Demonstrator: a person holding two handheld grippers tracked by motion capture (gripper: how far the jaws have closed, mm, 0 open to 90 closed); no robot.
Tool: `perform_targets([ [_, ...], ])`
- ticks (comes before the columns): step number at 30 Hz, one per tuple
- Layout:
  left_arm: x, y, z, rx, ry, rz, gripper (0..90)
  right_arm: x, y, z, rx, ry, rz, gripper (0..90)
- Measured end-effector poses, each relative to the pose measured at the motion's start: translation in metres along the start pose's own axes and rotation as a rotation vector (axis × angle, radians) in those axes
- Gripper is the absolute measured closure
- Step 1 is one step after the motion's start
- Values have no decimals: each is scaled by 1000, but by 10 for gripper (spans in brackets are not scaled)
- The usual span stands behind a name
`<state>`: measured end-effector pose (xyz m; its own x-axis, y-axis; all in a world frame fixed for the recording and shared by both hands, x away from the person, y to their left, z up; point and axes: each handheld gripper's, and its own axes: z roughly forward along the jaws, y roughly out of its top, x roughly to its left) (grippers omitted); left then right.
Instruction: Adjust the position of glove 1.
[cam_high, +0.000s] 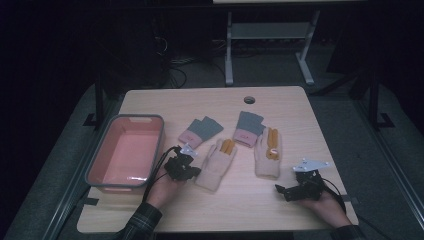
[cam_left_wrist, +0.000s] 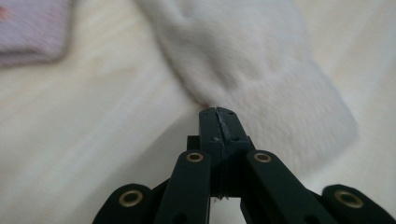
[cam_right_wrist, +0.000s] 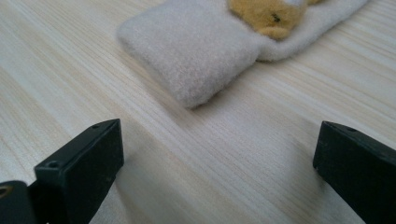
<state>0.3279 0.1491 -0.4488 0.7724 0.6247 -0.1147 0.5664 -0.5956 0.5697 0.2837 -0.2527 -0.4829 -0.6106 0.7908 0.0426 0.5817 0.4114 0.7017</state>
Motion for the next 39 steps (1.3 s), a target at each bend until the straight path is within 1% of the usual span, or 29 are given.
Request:
perform_targets([
  [3,-7,-1,-4,-6,-6,17,895,0,0,0,1,0,2,16],
  [5,-10,4,-8,-38,2,35,895,0,0,0,1,0,2,16],
  [7,-12,11,-10,-72,-4,52,895,0,0,0,1,-1,1,16],
  [10,-14,17,-8,-82,-16,71,895,0,0,0,-1,0,-1,16],
  [13,-19,20,-4,-77,-24,87,895,0,0,0,1,0,2,16],
  [17,-22,19,6,-49,-27,118,895,0,0,0,-2,-2,-3,16],
  [21,-24,18,14,-29,-38,114,895,0,0,0,1,0,2,16],
  [24,-28,18,16,-32,-62,117,895,0,0,0,1,0,2,15],
  [26,-32,18,17,-38,-84,110,895,0,0,0,1,0,2,15],
  [29,-39,18,19,-39,-107,118,895,0,0,0,1,0,2,16],
  [33,-50,21,22,-40,-132,138,895,0,0,0,-1,-2,-1,16],
  [34,-53,21,23,-38,-139,149,896,0,0,0,0,-2,-1,16],
  [36,-59,23,26,-42,-155,152,896,0,0,0,-1,-2,-2,16],
  [37,-61,24,27,-33,-162,166,896,0,0,0,-2,-2,-4,16],
  [38,-65,25,29,-44,-171,161,896,0,0,0,-2,-2,-5,15],
  [39,-67,26,30,-37,-179,170,895,0,0,0,-3,-2,-6,16],
])
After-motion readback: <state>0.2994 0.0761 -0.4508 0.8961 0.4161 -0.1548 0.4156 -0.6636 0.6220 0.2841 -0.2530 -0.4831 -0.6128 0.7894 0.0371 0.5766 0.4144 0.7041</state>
